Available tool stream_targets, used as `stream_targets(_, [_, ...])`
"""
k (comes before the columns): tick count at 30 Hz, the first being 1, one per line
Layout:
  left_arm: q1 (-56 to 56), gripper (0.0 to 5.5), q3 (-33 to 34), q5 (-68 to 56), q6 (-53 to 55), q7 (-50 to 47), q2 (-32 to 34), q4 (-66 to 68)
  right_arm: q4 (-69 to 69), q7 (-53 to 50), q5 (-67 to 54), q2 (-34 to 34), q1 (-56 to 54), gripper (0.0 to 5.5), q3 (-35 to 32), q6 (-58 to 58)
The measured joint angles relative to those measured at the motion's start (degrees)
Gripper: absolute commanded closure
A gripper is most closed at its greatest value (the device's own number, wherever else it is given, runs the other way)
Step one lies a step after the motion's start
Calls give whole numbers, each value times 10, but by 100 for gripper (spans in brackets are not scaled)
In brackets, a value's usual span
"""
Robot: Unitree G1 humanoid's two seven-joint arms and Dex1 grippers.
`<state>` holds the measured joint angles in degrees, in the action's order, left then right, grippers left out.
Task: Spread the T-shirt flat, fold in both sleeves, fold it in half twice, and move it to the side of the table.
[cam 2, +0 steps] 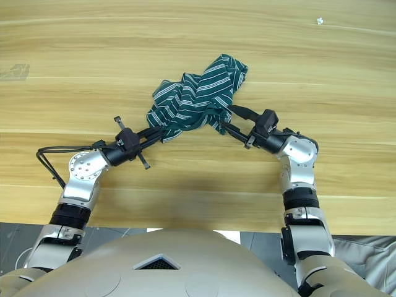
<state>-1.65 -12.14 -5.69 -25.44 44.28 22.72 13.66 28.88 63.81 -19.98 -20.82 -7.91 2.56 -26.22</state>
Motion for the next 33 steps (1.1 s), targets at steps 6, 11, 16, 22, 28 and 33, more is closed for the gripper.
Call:
stream_targets(6, [0, 550, -1, 10, 0, 0, 0, -1, 25, -34, 44, 1, -11, 171, 4, -9])
stream_targets(11, [0, 550, -2, 11, 0, 0, 0, -5, 74, -71, 97, 11, -39, 129, 18, -28])
stream_targets(16, [0, 550, -2, 11, 0, -4, -1, -6, 88, -77, 101, 23, -47, 206, 22, -35])
stream_targets(22, [0, 550, -7, 17, -5, -5, -3, -3, 88, -76, 101, 23, -47, 325, 23, -42])
stream_targets(28, [1, 550, -13, 23, -10, -7, -8, 9, 101, -78, 109, 23, -48, 417, 27, -54])
stream_targets(33, [1, 550, -16, 33, -17, -10, -10, 18, 109, -85, 122, 23, -53, 491, 33, -61])
